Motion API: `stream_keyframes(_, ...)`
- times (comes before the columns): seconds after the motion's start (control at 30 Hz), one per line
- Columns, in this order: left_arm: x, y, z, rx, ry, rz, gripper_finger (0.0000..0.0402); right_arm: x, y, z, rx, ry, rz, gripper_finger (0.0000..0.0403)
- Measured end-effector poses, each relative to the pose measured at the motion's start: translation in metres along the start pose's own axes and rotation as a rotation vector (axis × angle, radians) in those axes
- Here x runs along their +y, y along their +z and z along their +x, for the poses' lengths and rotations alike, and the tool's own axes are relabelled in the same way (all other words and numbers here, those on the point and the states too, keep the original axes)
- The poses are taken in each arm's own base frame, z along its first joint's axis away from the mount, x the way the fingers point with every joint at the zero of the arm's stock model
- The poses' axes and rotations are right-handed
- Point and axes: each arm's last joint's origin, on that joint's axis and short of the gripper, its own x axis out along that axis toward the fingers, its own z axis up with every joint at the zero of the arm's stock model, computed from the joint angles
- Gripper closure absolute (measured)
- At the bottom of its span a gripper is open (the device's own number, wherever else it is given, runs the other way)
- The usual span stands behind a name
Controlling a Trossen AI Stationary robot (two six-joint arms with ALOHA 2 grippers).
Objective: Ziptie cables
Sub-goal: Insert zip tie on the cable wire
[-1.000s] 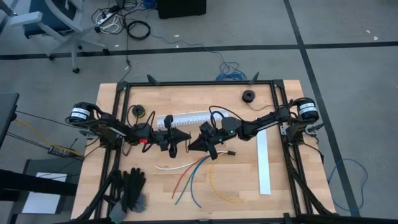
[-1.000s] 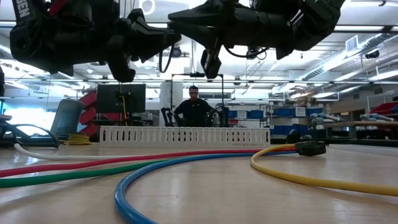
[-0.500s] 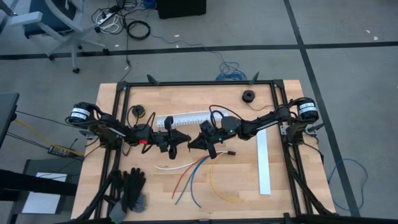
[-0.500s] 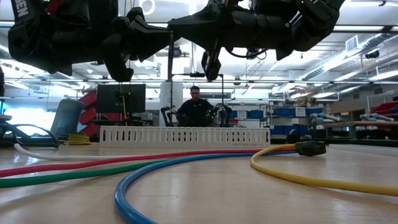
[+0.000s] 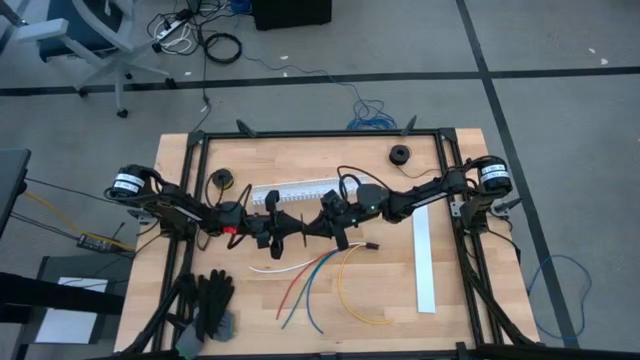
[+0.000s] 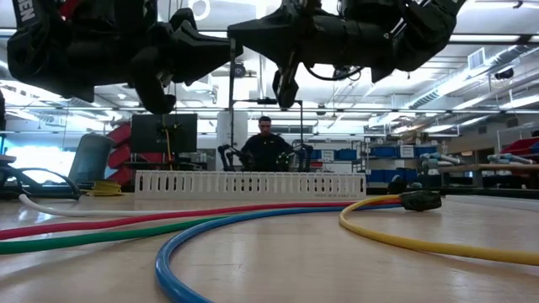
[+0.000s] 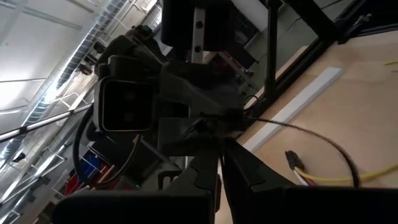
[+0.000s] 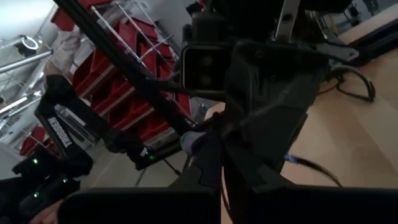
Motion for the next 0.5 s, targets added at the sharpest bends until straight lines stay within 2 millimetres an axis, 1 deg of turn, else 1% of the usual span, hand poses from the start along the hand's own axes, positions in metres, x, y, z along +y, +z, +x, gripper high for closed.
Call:
stream_keyframes(0.27,0.0041,0.0026,-0.0001,-0.008,0.06,-0.004,0.0401,0.0043,0.0017,0.0005,-0.033,0.022,-0.062,0.0399)
stream_keyframes(0.4,0.0065,0.0046,-0.0003,-0.028,0.086,-0.019,0.0401,0.0061,0.0006,0.0011,-0.031,0.028,-0.09,0.0379)
stream_keyframes(0.5,0.0074,0.0042,-0.0004,-0.008,0.111,-0.04,0.0401,0.0063,0.0001,0.0011,-0.022,0.036,-0.092,0.0356)
